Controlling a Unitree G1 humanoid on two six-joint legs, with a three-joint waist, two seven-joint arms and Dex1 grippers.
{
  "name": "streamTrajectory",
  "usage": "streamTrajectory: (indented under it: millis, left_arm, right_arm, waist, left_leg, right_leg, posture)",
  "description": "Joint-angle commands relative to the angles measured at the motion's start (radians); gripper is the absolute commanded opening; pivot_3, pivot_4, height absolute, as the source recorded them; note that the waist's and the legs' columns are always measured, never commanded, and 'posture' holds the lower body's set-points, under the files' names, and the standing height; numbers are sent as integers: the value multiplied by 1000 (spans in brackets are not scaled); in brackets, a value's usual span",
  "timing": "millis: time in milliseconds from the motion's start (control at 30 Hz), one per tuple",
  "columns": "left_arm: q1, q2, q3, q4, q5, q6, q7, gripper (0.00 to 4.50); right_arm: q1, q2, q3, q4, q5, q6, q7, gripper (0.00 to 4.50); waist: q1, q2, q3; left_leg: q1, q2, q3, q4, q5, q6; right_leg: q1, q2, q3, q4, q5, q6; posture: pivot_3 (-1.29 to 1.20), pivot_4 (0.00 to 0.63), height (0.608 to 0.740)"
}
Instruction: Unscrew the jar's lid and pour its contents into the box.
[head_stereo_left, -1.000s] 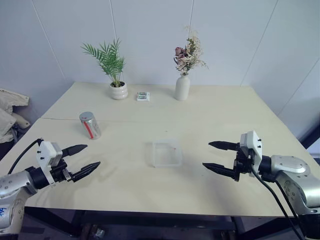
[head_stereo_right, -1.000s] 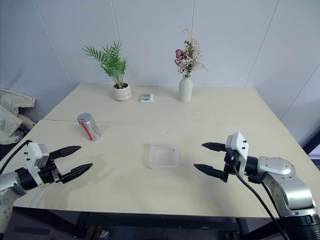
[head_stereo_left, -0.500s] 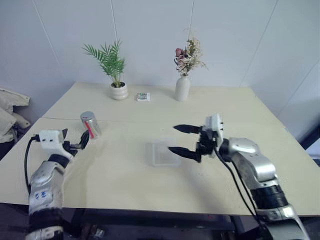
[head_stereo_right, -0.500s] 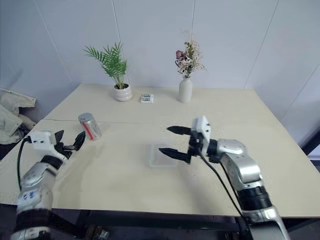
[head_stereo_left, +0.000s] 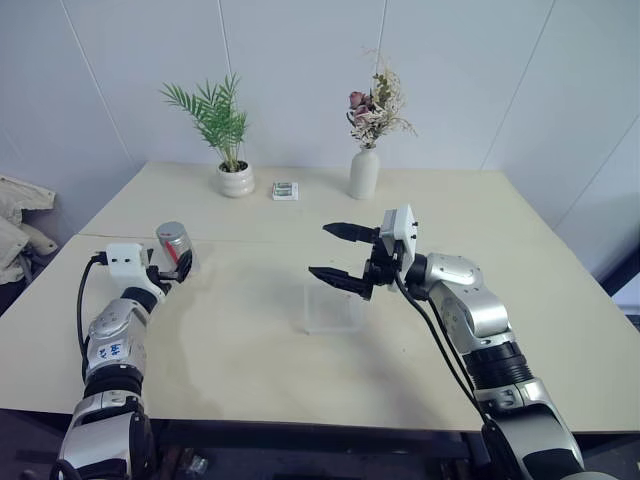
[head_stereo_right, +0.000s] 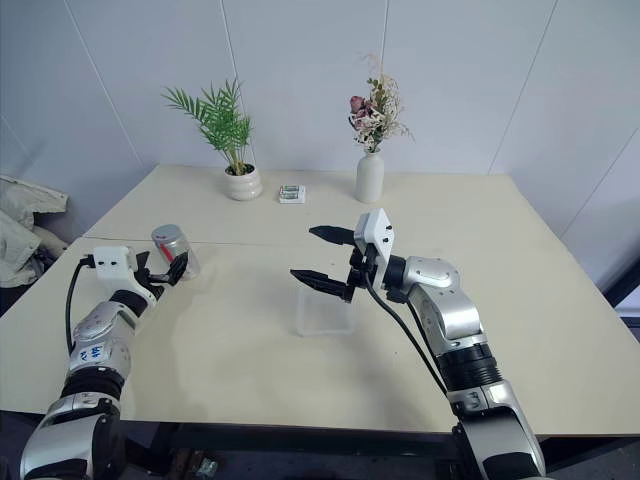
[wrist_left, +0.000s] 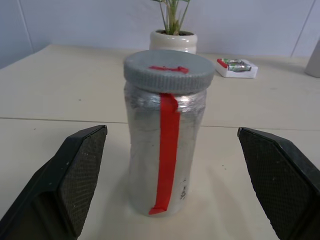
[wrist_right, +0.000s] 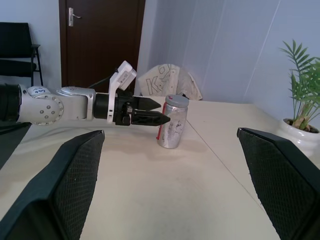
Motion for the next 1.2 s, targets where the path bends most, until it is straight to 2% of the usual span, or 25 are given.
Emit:
streamTrajectory:
  millis: [33, 500, 833, 1200]
  left_arm:
    - [-63, 41, -6, 64, 14, -42, -9, 4461]
    - [-177, 63, -43, 235, 72, -57, 17, 4461]
    - [-201, 78, -57, 272, 125, -79, 113, 4461]
    - [-217, 66, -60, 296, 150, -91, 119, 4461]
  right_arm:
    - [2, -9, -37, -48, 14, -17, -13, 4500]
    - [78, -54, -43, -192, 35, 59, -31, 4500]
    - [91, -57, -48, -220, 42, 78, -46, 4500]
    - [101, -57, -52, -245, 46, 96, -60, 4500]
  waist:
    - [-2, 0, 0]
    - [-1, 0, 0]
    - [0, 0, 0]
    - [0, 0, 0]
  left_leg:
    - [0, 0, 0, 0, 0, 0]
    - [0, 0, 0, 0, 0, 0]
    - [0, 0, 0, 0, 0, 0]
    - [0, 0, 0, 0, 0, 0]
  right_leg:
    - [0, 0, 0, 0, 0, 0]
    - [0, 1, 0, 0, 0, 0]
    - [0, 0, 0, 0, 0, 0]
    - [0, 1, 0, 0, 0, 0]
  posture:
    - [0, 150, 740]
    - [0, 150, 740]
    - [0, 150, 740]
    - [0, 150, 740]
